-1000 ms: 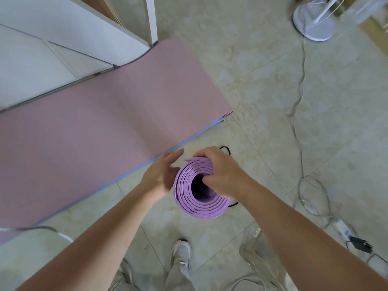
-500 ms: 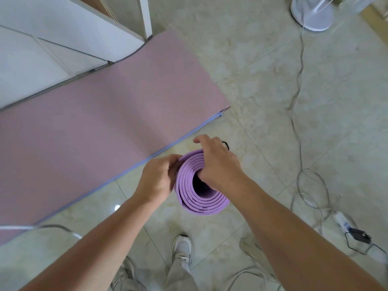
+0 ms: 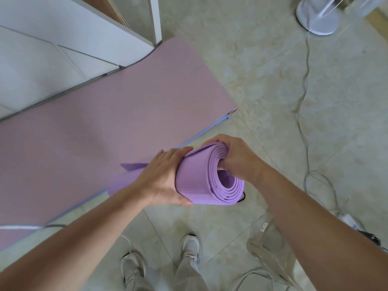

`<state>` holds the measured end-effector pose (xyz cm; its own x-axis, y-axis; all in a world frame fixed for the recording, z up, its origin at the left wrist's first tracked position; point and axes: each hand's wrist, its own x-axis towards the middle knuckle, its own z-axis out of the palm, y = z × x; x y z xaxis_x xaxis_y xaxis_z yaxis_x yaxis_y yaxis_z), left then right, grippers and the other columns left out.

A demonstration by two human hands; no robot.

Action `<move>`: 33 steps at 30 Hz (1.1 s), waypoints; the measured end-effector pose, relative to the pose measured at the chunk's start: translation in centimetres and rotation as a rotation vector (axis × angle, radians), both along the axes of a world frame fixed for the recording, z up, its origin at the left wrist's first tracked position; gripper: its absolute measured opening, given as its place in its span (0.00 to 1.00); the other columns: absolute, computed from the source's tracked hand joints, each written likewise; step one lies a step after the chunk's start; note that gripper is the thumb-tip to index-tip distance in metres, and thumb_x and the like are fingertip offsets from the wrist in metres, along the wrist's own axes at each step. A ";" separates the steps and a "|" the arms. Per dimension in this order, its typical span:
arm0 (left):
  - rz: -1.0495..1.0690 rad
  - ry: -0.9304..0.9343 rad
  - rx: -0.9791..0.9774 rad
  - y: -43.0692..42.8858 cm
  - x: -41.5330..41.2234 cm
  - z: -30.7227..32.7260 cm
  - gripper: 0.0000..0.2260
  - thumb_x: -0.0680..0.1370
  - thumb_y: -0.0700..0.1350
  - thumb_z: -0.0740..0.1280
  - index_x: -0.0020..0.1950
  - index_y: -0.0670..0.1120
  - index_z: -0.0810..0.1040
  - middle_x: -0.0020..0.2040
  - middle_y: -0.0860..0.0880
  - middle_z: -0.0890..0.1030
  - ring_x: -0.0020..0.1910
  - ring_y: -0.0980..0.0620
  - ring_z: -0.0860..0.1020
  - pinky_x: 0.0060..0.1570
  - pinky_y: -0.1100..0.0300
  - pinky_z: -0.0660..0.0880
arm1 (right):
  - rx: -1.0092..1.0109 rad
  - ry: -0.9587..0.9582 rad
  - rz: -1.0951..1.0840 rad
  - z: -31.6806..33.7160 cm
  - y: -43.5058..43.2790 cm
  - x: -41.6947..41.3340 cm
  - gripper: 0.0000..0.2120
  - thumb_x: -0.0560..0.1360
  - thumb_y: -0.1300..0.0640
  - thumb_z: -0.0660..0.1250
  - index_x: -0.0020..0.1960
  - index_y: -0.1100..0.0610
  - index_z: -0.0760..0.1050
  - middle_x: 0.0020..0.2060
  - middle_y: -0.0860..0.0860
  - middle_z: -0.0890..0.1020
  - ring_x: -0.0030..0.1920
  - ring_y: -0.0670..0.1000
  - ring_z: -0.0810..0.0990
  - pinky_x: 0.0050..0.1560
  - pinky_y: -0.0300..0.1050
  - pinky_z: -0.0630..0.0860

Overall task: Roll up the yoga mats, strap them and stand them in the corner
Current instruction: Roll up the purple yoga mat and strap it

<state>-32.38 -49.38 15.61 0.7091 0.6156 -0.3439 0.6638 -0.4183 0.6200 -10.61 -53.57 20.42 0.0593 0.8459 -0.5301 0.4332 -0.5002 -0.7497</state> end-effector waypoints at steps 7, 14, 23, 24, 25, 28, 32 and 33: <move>-0.035 0.225 0.329 1.1 -0.8 -1.2 0.52 0.54 0.62 0.81 0.75 0.52 0.65 0.60 0.48 0.75 0.56 0.44 0.74 0.47 0.51 0.75 | -0.124 -0.239 0.311 1.2 -2.9 -1.7 0.61 0.57 0.37 0.78 0.79 0.42 0.45 0.78 0.44 0.51 0.78 0.48 0.51 0.76 0.53 0.56; -0.137 0.235 0.685 2.3 3.3 -14.1 0.43 0.48 0.52 0.80 0.62 0.43 0.80 0.41 0.40 0.76 0.38 0.41 0.75 0.37 0.48 0.71 | -0.021 -1.042 0.436 -16.6 0.1 -5.5 0.58 0.67 0.35 0.72 0.79 0.55 0.37 0.78 0.57 0.48 0.78 0.58 0.44 0.74 0.64 0.46; -0.225 0.259 0.679 5.5 9.0 -36.7 0.47 0.44 0.61 0.81 0.59 0.45 0.78 0.43 0.43 0.77 0.40 0.42 0.77 0.38 0.50 0.73 | 0.053 -1.045 0.334 -39.8 1.9 0.5 0.47 0.69 0.39 0.72 0.78 0.54 0.51 0.74 0.50 0.60 0.76 0.53 0.55 0.77 0.57 0.51; -0.260 0.264 0.683 5.7 9.4 -38.1 0.48 0.44 0.63 0.80 0.60 0.45 0.78 0.45 0.43 0.78 0.42 0.43 0.77 0.39 0.50 0.73 | 0.026 -1.071 0.341 -41.4 2.0 1.0 0.47 0.69 0.40 0.72 0.78 0.53 0.50 0.74 0.50 0.58 0.76 0.53 0.54 0.77 0.58 0.49; -0.298 0.286 0.693 5.9 9.6 -39.3 0.49 0.47 0.65 0.80 0.63 0.45 0.77 0.48 0.44 0.78 0.45 0.43 0.78 0.43 0.49 0.74 | -0.009 -1.083 0.347 -42.8 1.9 1.5 0.48 0.69 0.40 0.72 0.78 0.53 0.49 0.74 0.50 0.58 0.76 0.53 0.54 0.77 0.59 0.48; -0.396 0.475 0.646 8.1 7.5 -41.7 0.55 0.60 0.67 0.76 0.78 0.46 0.56 0.69 0.44 0.69 0.64 0.42 0.72 0.66 0.42 0.65 | -0.064 -1.094 0.342 -46.9 1.1 2.1 0.49 0.69 0.39 0.73 0.78 0.54 0.49 0.75 0.51 0.58 0.76 0.54 0.55 0.77 0.60 0.48; -0.463 0.807 0.581 13.3 0.4 -41.3 0.63 0.58 0.70 0.75 0.80 0.48 0.42 0.75 0.44 0.61 0.72 0.40 0.65 0.72 0.34 0.56 | -0.061 -1.084 0.297 -48.9 0.2 2.5 0.49 0.68 0.40 0.73 0.78 0.54 0.49 0.74 0.51 0.58 0.76 0.54 0.55 0.77 0.59 0.50; -0.451 0.836 0.535 14.0 -1.0 -40.9 0.65 0.57 0.71 0.75 0.80 0.48 0.41 0.76 0.44 0.60 0.73 0.40 0.63 0.73 0.34 0.55 | -0.067 -1.074 0.298 -48.9 0.2 2.5 0.49 0.68 0.40 0.73 0.78 0.54 0.49 0.74 0.50 0.58 0.76 0.53 0.55 0.77 0.59 0.50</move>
<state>-33.39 -35.40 -25.30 0.5739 0.5710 -0.5870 0.5086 -0.8103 -0.2910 -8.08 -53.38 -28.45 0.3134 0.8744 -0.3704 0.9495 -0.2935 0.1104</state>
